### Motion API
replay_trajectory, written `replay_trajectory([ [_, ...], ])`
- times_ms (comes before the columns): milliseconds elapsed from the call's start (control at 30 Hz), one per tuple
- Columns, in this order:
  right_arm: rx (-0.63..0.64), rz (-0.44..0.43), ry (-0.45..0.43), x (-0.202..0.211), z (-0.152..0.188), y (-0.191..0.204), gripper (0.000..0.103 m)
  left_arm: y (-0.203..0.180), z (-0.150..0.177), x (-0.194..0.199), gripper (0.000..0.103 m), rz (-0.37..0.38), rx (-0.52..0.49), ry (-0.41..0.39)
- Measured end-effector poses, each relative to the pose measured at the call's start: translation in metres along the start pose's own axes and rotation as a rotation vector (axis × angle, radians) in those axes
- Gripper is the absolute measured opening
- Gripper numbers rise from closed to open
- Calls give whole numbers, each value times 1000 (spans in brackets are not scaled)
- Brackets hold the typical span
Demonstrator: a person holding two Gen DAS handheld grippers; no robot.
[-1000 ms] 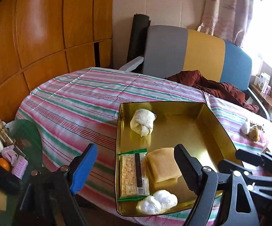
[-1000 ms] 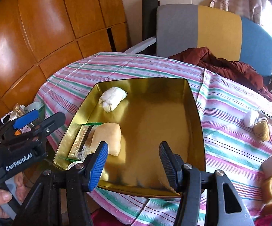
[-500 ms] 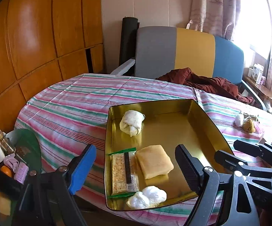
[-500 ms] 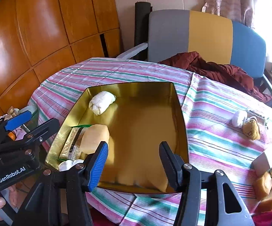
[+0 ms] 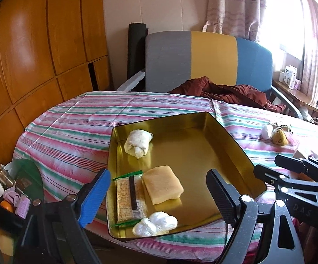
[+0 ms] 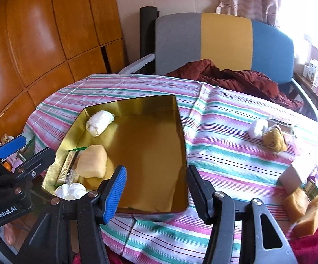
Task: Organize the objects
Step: 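Move both tools back toward the remaining items on the cloth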
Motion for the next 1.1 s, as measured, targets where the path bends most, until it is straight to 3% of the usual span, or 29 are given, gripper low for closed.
replay_trajectory([
  [433, -100, 121, 3, 13, 12, -64, 57, -28, 4, 7, 90, 64, -69, 3],
  [600, -198, 219, 22, 21, 21, -125, 57, -47, 4, 2, 90, 140, -112, 23],
  [900, -464, 456, 31, 63, 49, -271, 57, -90, -5, -19, 90, 268, -175, 73],
  [1100, -572, 515, 32, 71, 62, -320, 57, -128, -9, -40, 89, 338, -226, 137],
])
Point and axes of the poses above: each gripper's, at about its wrist camera, not at the fingertips, and x roughly against the way its jaws point, y to its left, z to its underside, the point moved 3 cm from there along -x, roughly the way its jaws point, and after that the axes turned 10 degrees about z, right-handed, at the moved point
